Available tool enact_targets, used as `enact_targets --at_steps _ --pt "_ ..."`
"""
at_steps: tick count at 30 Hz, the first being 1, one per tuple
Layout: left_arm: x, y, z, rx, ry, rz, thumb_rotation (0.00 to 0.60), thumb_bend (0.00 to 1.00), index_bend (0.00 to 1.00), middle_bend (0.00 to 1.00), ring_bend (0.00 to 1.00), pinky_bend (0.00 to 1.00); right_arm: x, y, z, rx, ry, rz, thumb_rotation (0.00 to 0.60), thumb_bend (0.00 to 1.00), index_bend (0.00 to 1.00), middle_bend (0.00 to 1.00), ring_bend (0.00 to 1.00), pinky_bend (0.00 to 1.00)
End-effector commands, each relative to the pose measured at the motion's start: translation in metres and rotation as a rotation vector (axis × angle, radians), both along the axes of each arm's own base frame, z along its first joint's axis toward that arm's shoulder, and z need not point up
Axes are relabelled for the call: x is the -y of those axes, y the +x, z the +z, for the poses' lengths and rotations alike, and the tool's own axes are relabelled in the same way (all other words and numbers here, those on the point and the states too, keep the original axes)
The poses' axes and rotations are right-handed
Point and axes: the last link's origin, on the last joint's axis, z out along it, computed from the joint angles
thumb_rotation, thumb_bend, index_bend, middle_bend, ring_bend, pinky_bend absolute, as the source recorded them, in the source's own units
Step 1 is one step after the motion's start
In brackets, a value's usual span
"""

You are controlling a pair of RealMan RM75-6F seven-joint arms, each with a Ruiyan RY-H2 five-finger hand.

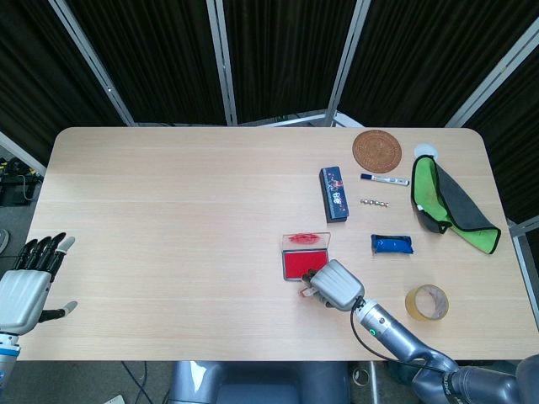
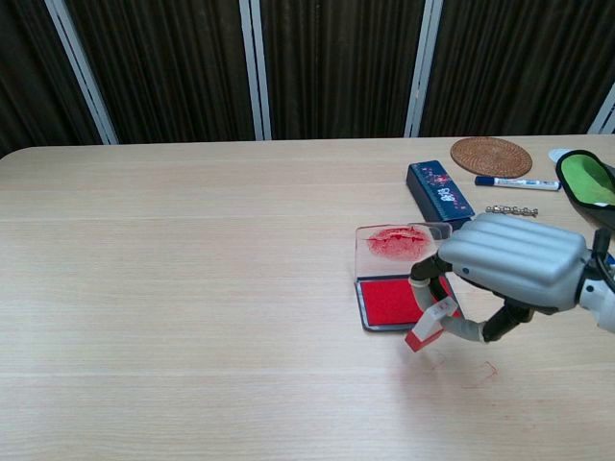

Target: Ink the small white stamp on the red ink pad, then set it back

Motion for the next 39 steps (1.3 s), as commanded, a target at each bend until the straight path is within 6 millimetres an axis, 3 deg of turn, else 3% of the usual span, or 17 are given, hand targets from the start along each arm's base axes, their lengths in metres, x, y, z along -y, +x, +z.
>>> enact_targets --at_steps 1,6,18,39 --pt "0.0 0.0 0.0 0.0 -0.001 0.0 0.6 0.0 0.0 0.0 0.0 0.0 0.009 0.005 0.01 0.025 -0.015 -0.039 0.6 0.44 0.53 0.53 0.87 0.97" --pt "0.0 0.0 -0.001 -0.001 -0.004 -0.001 0.6 0.0 0.0 0.0 0.0 0.0 0.024 0.012 0.013 0.034 -0.028 -0.106 0.6 0.47 0.53 0.53 0.87 0.97" --pt "-0.001 -0.001 -0.001 -0.005 -0.008 0.011 0.6 0.0 0.0 0.0 0.0 0.0 0.056 0.026 -0.001 -0.011 -0.071 -0.239 0.6 0.51 0.54 0.54 0.87 0.97" --pt "-0.002 -0.003 -0.002 -0.007 -0.014 0.023 0.6 0.0 0.0 0.0 0.0 0.0 0.054 0.034 -0.018 -0.125 -0.079 -0.311 0.6 0.57 0.55 0.55 0.87 0.97"
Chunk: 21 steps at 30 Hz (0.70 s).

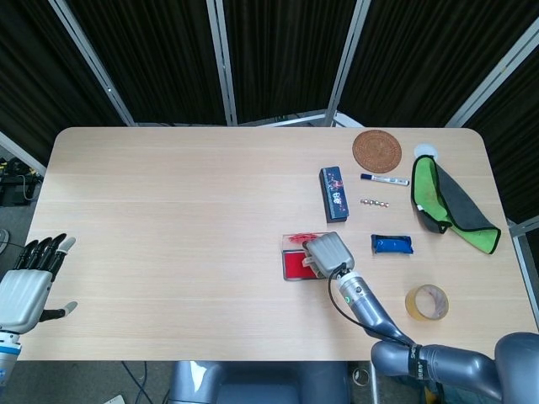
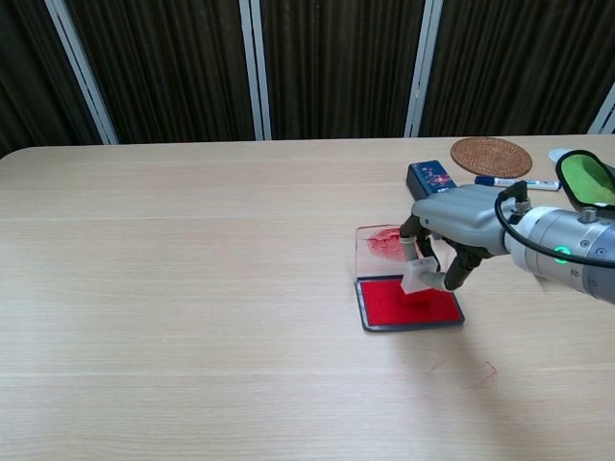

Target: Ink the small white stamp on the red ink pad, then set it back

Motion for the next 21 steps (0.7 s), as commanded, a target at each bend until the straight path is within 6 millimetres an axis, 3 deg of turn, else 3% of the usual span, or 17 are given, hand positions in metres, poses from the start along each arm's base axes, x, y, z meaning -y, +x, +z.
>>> enact_targets --at_steps 1,21 --pt "0.0 0.0 0.0 0.002 0.0 0.0 0.6 0.0 0.0 0.0 0.0 0.0 0.0 -0.002 -0.002 -0.018 0.002 0.001 0.6 0.57 0.55 0.56 0.87 0.97" --pt "0.002 0.001 0.002 0.013 -0.006 -0.002 0.6 0.0 0.0 0.0 0.0 0.0 -0.004 -0.01 -0.014 -0.056 0.002 -0.009 0.6 0.57 0.56 0.56 0.87 0.97"
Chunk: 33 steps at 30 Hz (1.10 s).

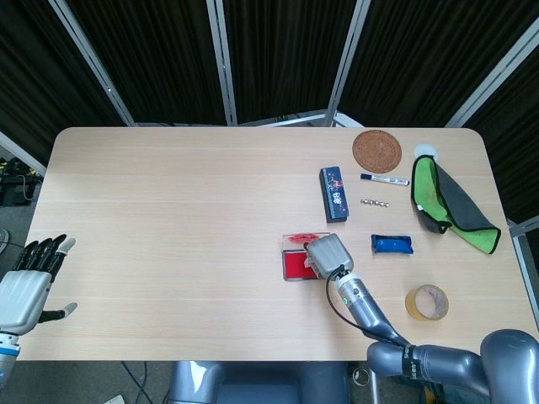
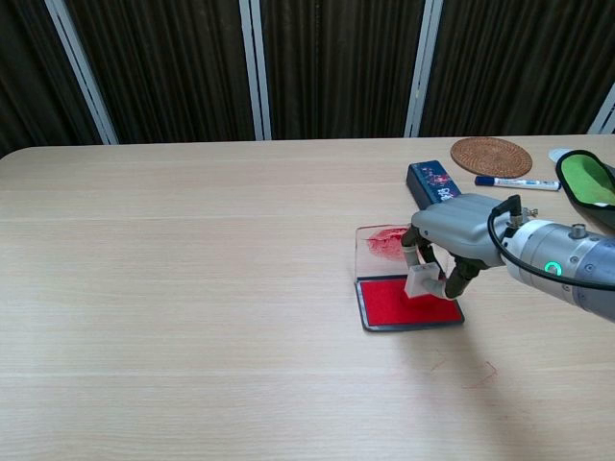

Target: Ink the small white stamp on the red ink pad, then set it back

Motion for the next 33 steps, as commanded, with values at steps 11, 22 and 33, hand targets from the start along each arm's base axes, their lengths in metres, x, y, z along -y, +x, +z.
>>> enact_targets --at_steps 11,22,33 --pt "0.001 0.001 0.001 0.003 -0.001 -0.003 0.6 0.0 0.0 0.0 0.0 0.0 -0.002 0.014 0.033 0.12 -0.027 0.016 0.6 0.58 0.57 0.57 0.87 0.97" --pt "0.003 0.002 0.0 0.003 -0.007 -0.01 0.6 0.0 0.0 0.0 0.0 0.0 -0.027 -0.004 0.07 0.124 0.003 0.055 0.6 0.58 0.57 0.57 0.87 0.97" --pt "0.004 0.004 -0.003 -0.006 -0.013 -0.015 0.6 0.0 0.0 0.0 0.0 0.0 -0.06 -0.034 0.053 0.055 0.066 0.143 0.6 0.58 0.57 0.57 0.87 0.97"
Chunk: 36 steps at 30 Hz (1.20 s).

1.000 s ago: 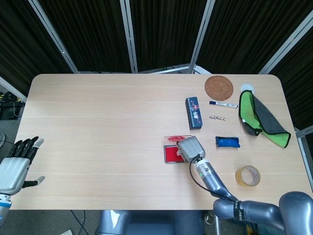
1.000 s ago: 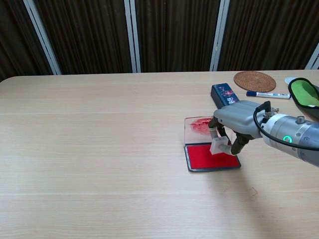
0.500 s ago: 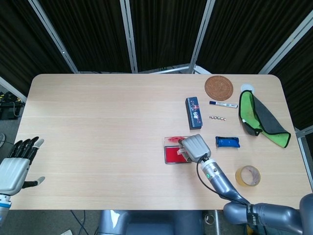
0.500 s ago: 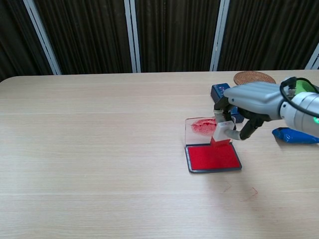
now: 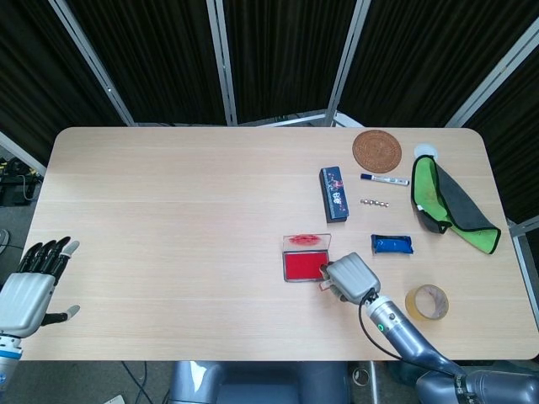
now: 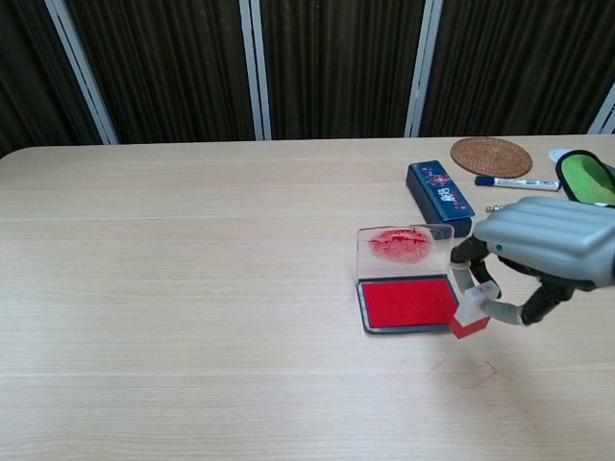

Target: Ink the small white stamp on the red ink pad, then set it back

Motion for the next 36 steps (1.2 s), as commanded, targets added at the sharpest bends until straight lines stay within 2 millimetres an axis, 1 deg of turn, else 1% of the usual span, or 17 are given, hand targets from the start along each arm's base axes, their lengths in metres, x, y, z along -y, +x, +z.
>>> enact_targets --at_steps 1,8,12,16,21,26,32,34,35,36 --pt "0.0 0.0 0.0 -0.001 0.001 0.001 0.6 0.0 0.0 0.0 0.0 0.0 -0.008 -0.01 -0.007 -0.002 0.012 0.004 0.6 0.58 0.57 0.57 0.87 0.97" --pt "0.0 -0.001 0.0 -0.002 0.001 0.003 0.6 0.0 0.0 0.0 0.0 0.0 -0.013 -0.019 -0.015 -0.007 0.022 0.004 0.6 0.58 0.56 0.57 0.87 0.97" --pt "0.001 -0.001 0.001 -0.001 0.001 0.004 0.6 0.0 0.0 0.0 0.0 0.0 -0.014 -0.022 -0.019 -0.01 0.026 0.009 0.6 0.56 0.55 0.57 0.87 0.97" --pt "0.001 -0.001 0.0 -0.003 -0.003 0.004 0.6 0.0 0.0 0.0 0.0 0.0 -0.016 -0.024 -0.021 -0.005 0.028 0.015 0.6 0.47 0.52 0.55 0.87 0.97" --pt "0.002 0.0 -0.002 -0.007 -0.01 0.0 0.6 0.0 0.0 0.0 0.0 0.0 -0.017 -0.026 -0.022 -0.001 0.035 0.016 0.6 0.37 0.45 0.51 0.87 0.97" --pt "0.002 -0.001 -0.003 -0.009 -0.016 0.002 0.6 0.0 0.0 0.0 0.0 0.0 -0.017 -0.027 -0.023 -0.004 0.034 0.017 0.6 0.3 0.41 0.48 0.87 0.97" --pt "0.003 0.0 -0.005 -0.012 -0.026 0.0 0.6 0.0 0.0 0.0 0.0 0.0 -0.018 -0.027 -0.022 -0.008 0.035 0.021 0.6 0.25 0.4 0.43 0.87 0.97" --pt "0.003 0.0 -0.005 -0.012 -0.026 0.0 0.6 0.0 0.0 0.0 0.0 0.0 -0.018 -0.027 -0.022 -0.008 0.035 0.02 0.6 0.23 0.37 0.41 0.87 0.97" --pt "0.003 0.0 -0.005 -0.012 -0.025 0.0 0.6 0.0 0.0 0.0 0.0 0.0 -0.019 -0.027 -0.021 -0.006 0.035 0.02 0.6 0.22 0.34 0.38 0.87 0.97" --pt "0.003 0.0 -0.005 -0.013 -0.024 0.0 0.6 0.0 0.0 0.0 0.0 0.0 -0.019 -0.027 -0.021 -0.006 0.034 0.02 0.6 0.21 0.29 0.35 0.87 0.97"
